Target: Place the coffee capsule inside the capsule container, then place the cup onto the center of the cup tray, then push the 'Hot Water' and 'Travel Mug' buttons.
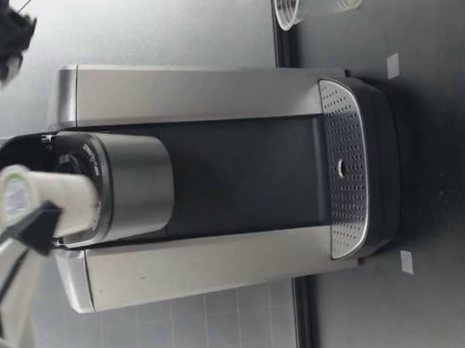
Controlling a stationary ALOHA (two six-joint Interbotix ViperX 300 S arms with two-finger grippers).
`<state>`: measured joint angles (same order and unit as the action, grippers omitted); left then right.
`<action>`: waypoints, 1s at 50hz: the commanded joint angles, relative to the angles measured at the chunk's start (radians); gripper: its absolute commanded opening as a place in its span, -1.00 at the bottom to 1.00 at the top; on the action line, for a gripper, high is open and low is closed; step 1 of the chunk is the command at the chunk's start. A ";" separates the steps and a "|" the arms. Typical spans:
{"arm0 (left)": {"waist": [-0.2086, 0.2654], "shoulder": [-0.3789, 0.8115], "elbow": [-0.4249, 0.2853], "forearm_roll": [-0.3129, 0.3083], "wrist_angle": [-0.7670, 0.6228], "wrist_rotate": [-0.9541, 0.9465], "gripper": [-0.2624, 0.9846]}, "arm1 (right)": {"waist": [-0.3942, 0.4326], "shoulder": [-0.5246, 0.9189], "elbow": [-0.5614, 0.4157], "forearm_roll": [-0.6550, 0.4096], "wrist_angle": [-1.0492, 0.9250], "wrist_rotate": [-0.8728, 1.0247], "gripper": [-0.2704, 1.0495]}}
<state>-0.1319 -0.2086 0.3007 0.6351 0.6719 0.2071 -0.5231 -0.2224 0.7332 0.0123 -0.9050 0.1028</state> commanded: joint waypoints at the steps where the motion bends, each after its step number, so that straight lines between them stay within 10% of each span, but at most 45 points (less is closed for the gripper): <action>1: 0.002 -0.025 -0.028 0.135 0.005 -0.012 0.18 | -0.009 -0.049 0.018 0.000 -0.014 0.002 -0.53; 22: 0.026 -0.023 0.029 0.532 -0.014 -0.357 0.18 | -0.008 -0.091 0.075 0.000 -0.014 0.003 -0.53; 50: 0.078 -0.025 0.104 0.637 -0.094 -0.574 0.18 | 0.003 -0.097 0.086 0.000 -0.014 0.005 -0.53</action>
<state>-0.0690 -0.2102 0.4172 1.2655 0.5983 -0.3620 -0.5231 -0.3022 0.8299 0.0123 -0.9112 0.1074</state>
